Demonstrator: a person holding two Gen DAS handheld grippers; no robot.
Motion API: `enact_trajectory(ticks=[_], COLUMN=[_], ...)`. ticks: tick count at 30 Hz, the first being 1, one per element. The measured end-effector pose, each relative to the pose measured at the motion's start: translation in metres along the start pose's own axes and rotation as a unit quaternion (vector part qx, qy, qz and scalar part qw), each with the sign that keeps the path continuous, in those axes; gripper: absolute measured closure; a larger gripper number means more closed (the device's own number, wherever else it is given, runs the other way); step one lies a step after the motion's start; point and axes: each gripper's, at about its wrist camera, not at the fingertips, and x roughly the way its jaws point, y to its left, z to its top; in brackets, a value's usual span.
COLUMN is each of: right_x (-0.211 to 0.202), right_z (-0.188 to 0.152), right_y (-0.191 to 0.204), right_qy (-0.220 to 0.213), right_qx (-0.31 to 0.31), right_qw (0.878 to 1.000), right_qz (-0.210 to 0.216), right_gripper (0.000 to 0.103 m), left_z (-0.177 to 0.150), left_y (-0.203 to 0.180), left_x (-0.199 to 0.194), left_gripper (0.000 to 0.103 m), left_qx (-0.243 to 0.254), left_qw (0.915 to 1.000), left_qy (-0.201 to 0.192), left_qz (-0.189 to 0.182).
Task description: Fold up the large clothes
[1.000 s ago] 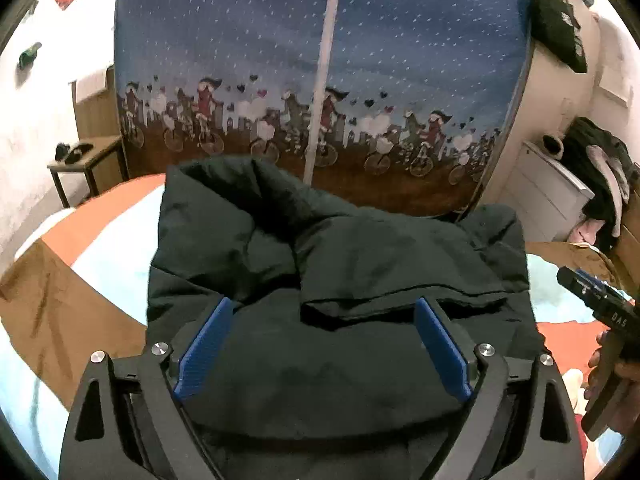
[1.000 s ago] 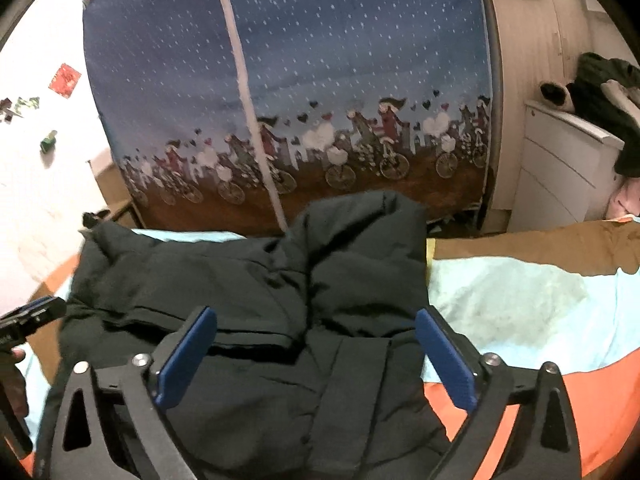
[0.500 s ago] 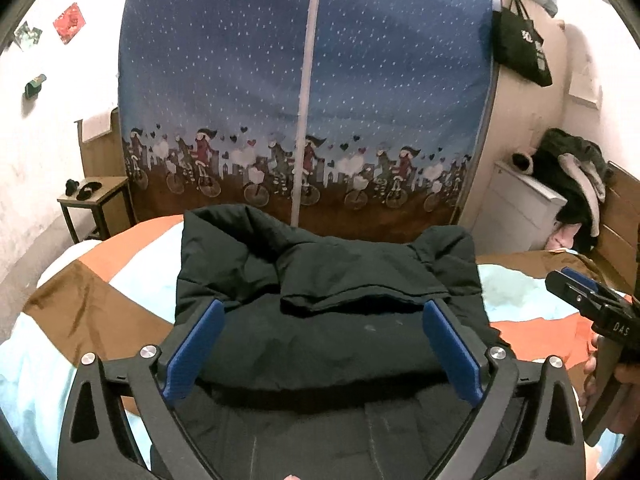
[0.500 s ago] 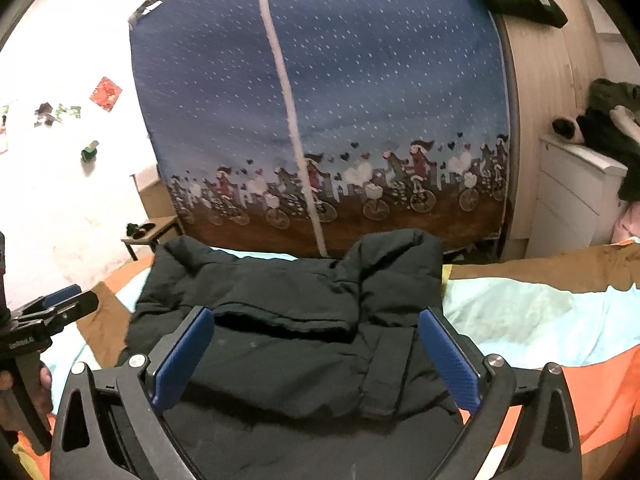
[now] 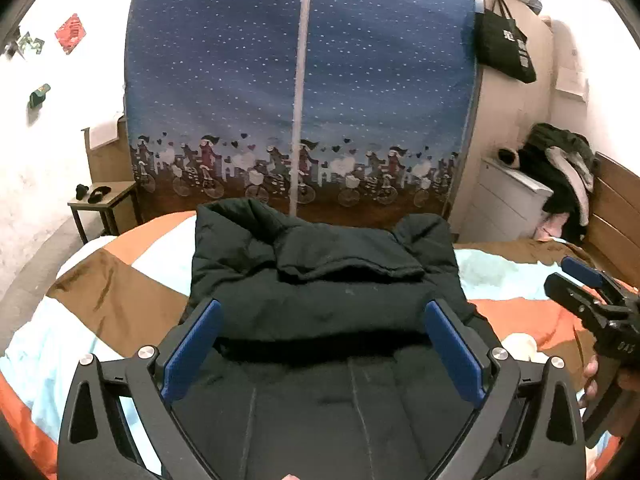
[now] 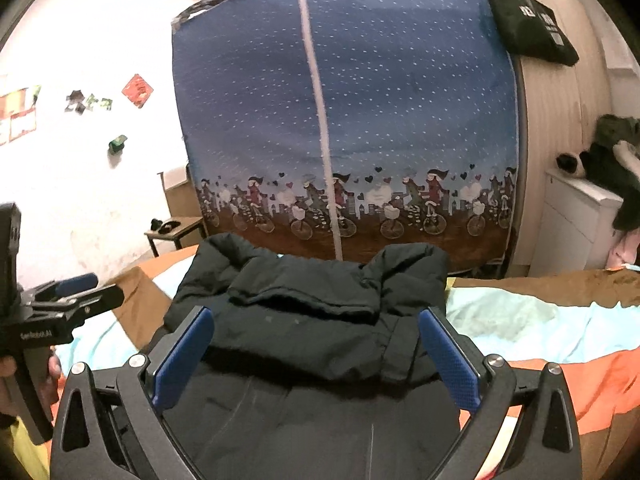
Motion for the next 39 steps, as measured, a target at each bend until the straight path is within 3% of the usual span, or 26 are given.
enact_trajectory(ticks=[17,32,39], right_x=[-0.025,-0.04,-0.044], right_z=[-0.05,-0.121,-0.145], right_y=[0.017,0.019,0.015], right_qy=[0.05,0.122,0.157], right_qx=[0.006,-0.01,-0.019], right_qw=[0.999,0.992,0.987], right_qz=[0.008,0.008,0.007], right_gripper=[0.0,0.0,0.0], left_z=[-0.067,-0.144,-0.18], left_y=[-0.007,-0.003,-0.005], left_x=[-0.037,-0.029,-0.032], left_gripper=[0.004,0.004,0.004], left_qx=[0.016,0.041,0.086], left_qw=[0.9997,0.9955,0.9882], left_qy=[-0.009,0.084,0.122], left_qz=[-0.014,-0.018,-0.034])
